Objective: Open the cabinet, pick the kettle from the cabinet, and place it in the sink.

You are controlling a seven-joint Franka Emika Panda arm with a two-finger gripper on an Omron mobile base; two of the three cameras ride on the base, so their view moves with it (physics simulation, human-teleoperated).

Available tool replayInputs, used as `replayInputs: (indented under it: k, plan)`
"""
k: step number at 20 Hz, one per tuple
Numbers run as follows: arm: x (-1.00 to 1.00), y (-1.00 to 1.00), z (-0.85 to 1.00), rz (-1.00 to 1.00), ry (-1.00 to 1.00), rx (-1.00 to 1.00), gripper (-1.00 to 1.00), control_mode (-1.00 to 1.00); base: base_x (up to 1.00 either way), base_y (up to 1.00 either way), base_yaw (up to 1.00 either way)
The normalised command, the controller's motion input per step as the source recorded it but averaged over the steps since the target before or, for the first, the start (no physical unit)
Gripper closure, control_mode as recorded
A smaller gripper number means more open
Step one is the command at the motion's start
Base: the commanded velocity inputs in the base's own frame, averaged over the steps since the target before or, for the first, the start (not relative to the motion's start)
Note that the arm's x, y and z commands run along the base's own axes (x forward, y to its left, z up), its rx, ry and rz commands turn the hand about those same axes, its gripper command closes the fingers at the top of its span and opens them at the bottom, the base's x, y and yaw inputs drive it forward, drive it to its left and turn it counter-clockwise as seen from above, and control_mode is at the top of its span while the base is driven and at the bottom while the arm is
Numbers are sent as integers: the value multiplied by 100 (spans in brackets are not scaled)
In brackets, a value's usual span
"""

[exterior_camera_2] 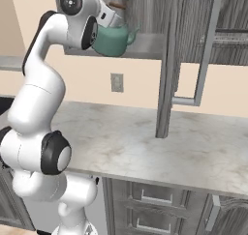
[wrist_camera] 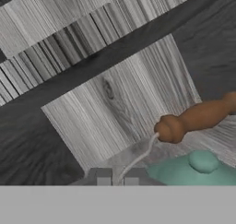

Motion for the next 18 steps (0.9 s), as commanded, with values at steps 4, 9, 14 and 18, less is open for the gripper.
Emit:
replayInputs:
  k: [4, 9, 14, 18]
  plan:
    - [-73, -8, 5, 0, 0, 0, 100, -100, 0, 0, 0]
    - [-72, 0, -3, 0, 0, 0, 100, -100, 0, 0, 0]
    - [-69, 3, -16, 0, 0, -6, 100, -100, 0, 0, 0]
    - [-59, 14, -31, 0, 4, -11, 100, -100, 0, 0, 0]
